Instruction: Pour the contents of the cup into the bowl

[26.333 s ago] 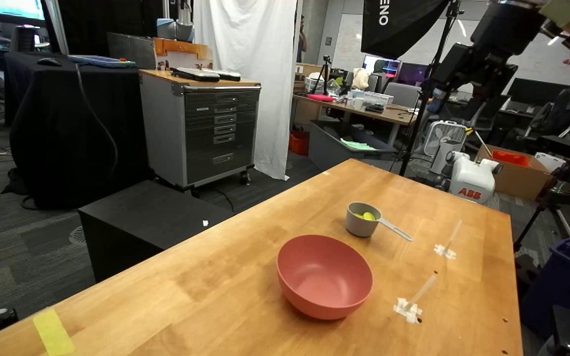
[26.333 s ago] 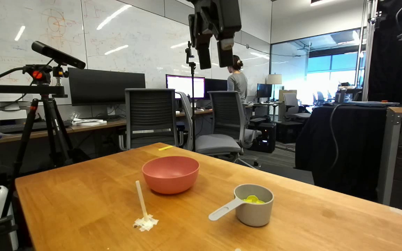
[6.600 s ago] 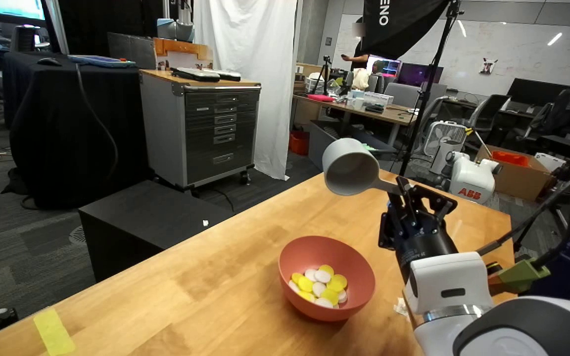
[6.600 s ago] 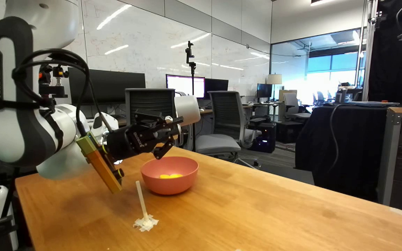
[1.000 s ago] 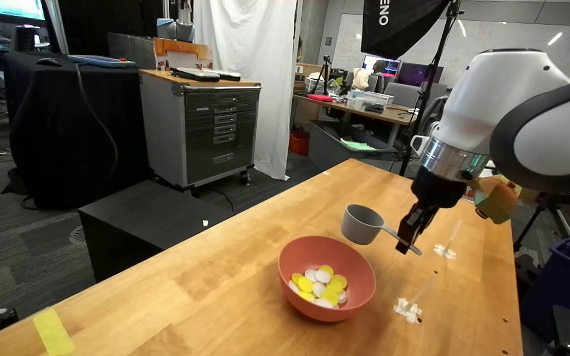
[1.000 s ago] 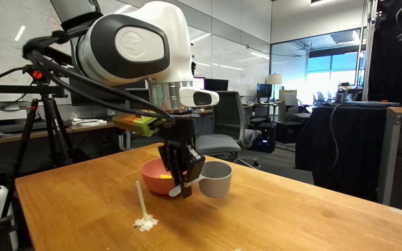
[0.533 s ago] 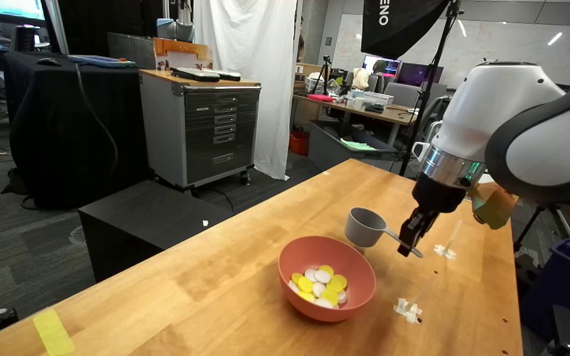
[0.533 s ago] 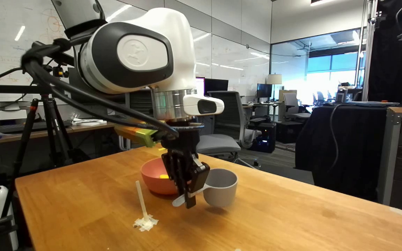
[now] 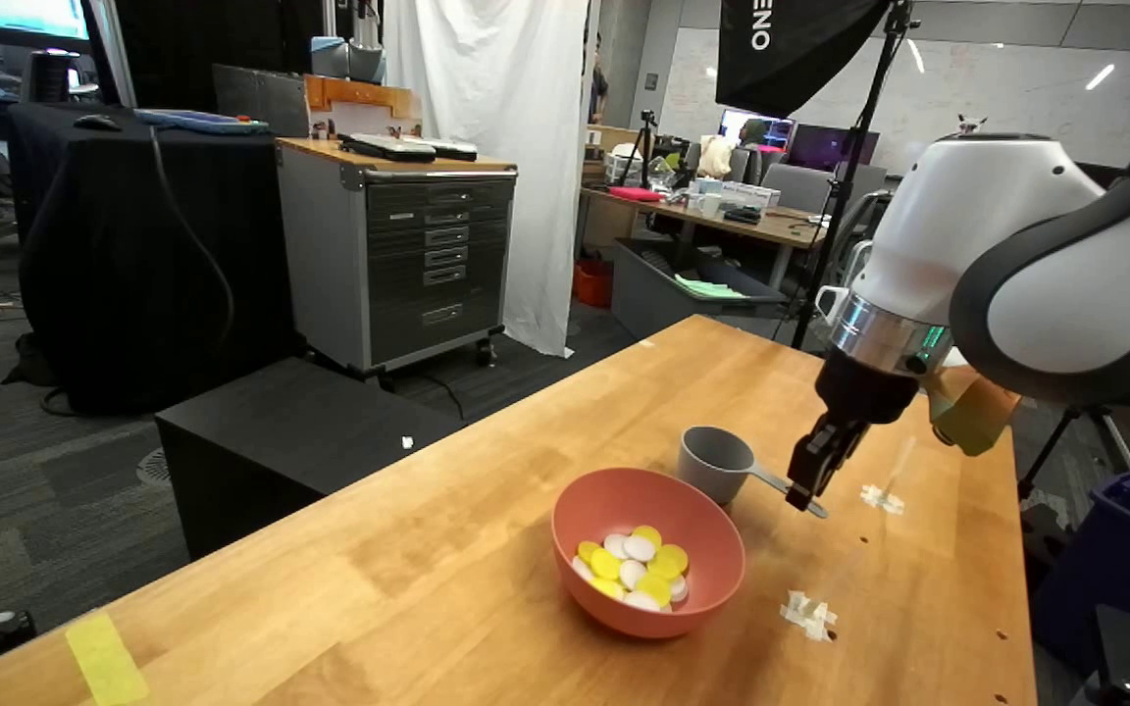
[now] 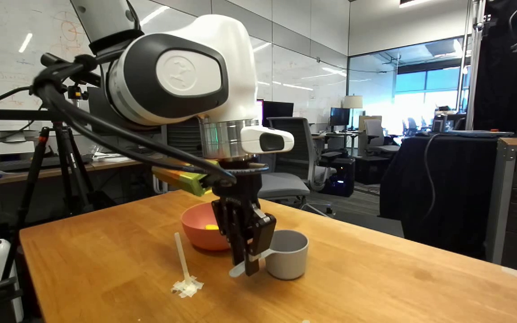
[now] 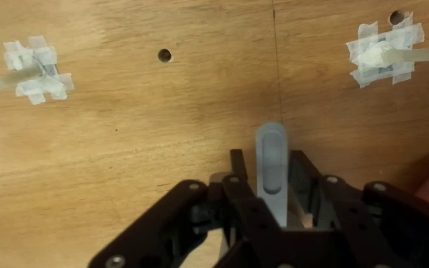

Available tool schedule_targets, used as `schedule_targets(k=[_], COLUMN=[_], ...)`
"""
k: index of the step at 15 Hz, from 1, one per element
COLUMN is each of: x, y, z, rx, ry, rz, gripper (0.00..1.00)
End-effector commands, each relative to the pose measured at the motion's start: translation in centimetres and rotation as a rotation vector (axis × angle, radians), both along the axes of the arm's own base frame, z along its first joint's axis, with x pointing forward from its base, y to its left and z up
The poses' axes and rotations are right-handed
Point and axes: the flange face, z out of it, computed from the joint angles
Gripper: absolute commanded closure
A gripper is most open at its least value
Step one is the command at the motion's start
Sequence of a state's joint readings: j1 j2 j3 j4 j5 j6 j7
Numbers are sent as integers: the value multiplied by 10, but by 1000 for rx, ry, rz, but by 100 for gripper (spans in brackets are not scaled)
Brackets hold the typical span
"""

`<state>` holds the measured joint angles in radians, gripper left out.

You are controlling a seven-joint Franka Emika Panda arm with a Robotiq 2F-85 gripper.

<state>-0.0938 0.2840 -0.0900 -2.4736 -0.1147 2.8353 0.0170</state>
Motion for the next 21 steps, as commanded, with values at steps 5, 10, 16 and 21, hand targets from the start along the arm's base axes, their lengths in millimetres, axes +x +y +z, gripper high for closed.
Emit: schedule_targets(k=[5, 10, 16, 21], x=[9, 8, -2, -20], y=[-4, 3, 16, 23], z=[8, 27, 66, 82], rx=[-20, -12, 0, -1], ry=[-23, -50, -106, -96], rz=[17, 17, 26, 34], gripper=[8, 0, 0, 0])
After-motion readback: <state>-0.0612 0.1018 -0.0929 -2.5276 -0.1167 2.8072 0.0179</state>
